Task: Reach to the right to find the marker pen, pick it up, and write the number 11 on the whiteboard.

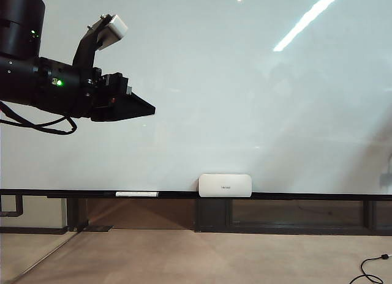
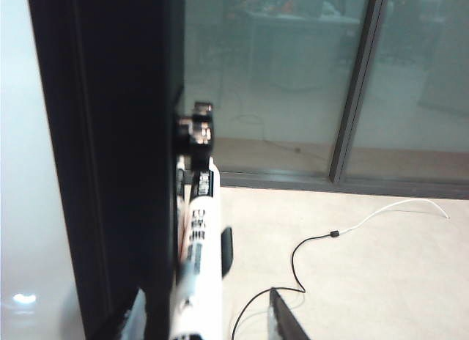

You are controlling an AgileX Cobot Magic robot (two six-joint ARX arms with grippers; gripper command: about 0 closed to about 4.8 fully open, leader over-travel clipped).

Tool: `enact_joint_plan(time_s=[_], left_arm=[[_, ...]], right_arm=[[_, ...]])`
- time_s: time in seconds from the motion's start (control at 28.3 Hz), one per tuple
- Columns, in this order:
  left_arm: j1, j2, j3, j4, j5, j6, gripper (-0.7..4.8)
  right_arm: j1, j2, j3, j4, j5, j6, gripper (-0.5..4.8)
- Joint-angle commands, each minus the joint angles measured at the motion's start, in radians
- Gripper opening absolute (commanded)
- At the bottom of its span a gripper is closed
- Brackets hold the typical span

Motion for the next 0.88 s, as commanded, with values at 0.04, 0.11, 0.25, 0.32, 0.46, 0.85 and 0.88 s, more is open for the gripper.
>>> enact_joint_plan(time_s=[0.04, 0.11, 0.25, 0.32, 0.46, 0.85, 0.88], left_arm=[[-0.002, -0.002, 0.002, 0.014, 0.005, 0.007, -0.06], [-0.002, -0.002, 0.002, 0.013, 0.005, 0.011, -0.06], [-0.002, -0.002, 0.002, 0.013, 0.005, 0.011, -0.06], [-0.002, -0.002, 0.002, 0.013, 0.005, 0.011, -0.06], [-0.002, -0.002, 0.002, 0.013, 0.005, 0.011, -0.06], [-0.002, -0.002, 0.001, 0.013, 0.005, 0.019, -0.06], [-0.002, -0.002, 0.001, 0.013, 0.005, 0.020, -0.06]], right_arm=[[0.000, 0.010, 0.003, 0.038, -0.013, 0.004, 2.12], [-0.001, 0.014, 0.003, 0.051, -0.025, 0.005, 2.12], [0.000, 0.014, 0.003, 0.075, -0.039, 0.005, 2.12], [0.000, 0.014, 0.003, 0.081, -0.035, 0.005, 2.11], [0.000, 0.014, 0.003, 0.082, -0.029, 0.005, 2.11], [0.001, 0.039, 0.003, 0.113, -0.008, 0.007, 1.98], [0.002, 0.040, 0.003, 0.113, -0.004, 0.006, 1.98]])
